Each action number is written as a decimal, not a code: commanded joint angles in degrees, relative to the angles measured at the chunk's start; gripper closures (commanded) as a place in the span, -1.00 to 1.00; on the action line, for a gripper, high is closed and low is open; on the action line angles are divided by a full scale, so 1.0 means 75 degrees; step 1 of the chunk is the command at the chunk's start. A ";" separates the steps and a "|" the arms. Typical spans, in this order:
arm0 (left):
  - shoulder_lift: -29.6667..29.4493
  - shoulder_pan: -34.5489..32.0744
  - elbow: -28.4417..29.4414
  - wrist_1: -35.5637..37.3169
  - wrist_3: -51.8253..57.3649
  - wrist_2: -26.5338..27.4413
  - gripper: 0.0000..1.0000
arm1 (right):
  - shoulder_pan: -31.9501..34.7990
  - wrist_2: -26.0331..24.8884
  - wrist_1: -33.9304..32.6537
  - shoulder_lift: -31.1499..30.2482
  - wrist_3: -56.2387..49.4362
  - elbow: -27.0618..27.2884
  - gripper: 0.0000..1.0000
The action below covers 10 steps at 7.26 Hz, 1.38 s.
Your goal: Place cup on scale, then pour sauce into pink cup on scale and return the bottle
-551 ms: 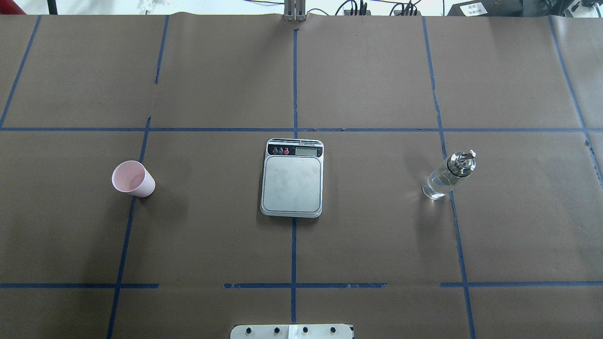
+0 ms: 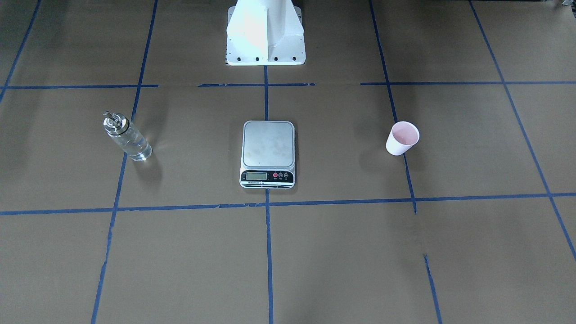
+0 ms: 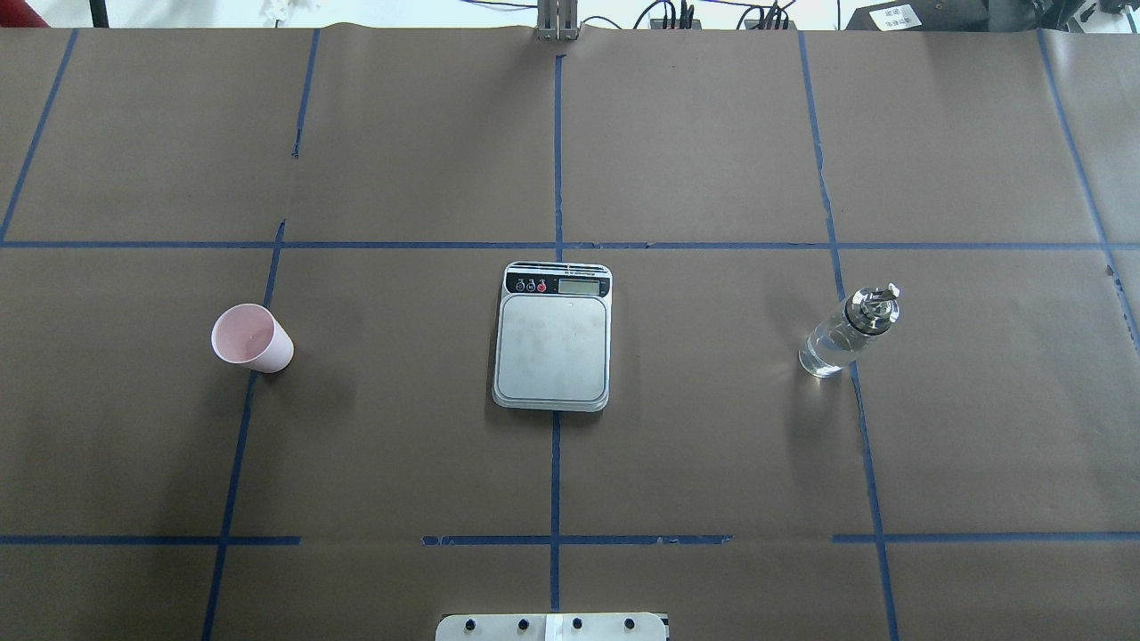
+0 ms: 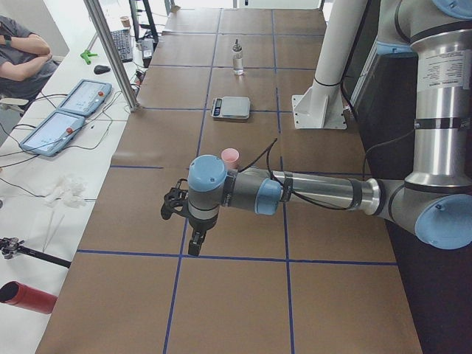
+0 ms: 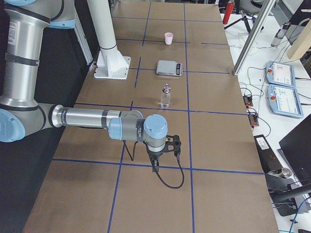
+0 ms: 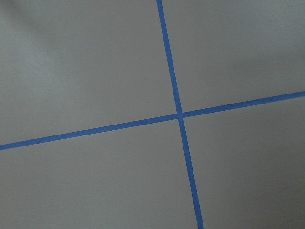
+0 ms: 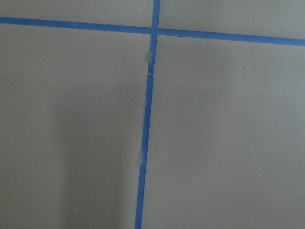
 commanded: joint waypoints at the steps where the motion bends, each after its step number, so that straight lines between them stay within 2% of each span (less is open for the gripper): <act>1: -0.0001 0.0192 -0.0041 -0.0323 0.0004 -0.0001 -1.00 | -0.0057 0.0015 0.0424 0.0000 0.0027 0.0025 -1.00; 3: -0.0048 0.1173 -0.0041 -0.0803 -0.0066 0.0034 -1.00 | -0.0127 0.0003 0.1663 0.0000 0.0120 0.0013 -1.00; 5: -0.0141 0.1225 -0.0227 -0.1585 -0.0125 -0.0117 -1.00 | -0.0127 -0.0032 0.2777 0.0081 0.0109 -0.0010 -1.00; 6: -0.0235 0.1225 -0.0252 -0.2472 -0.0125 -0.0095 -1.00 | -0.0127 -0.0021 0.3247 0.0082 0.0109 -0.0010 -1.00; 7: -0.0375 0.1225 -0.0264 -0.3548 -0.0136 -0.0095 -1.00 | -0.0139 0.0003 0.3472 0.0082 0.0121 -0.0068 -1.00; 8: -0.0678 0.1237 -0.0090 -0.4058 -0.0345 -0.0118 -1.00 | -0.0139 0.0003 0.3497 0.0082 0.0121 -0.0104 -1.00; 10: -0.0552 0.1225 -0.0124 -0.4168 -0.0781 -0.0503 -1.00 | -0.0139 0.0026 0.3509 0.0094 0.0121 -0.0104 -1.00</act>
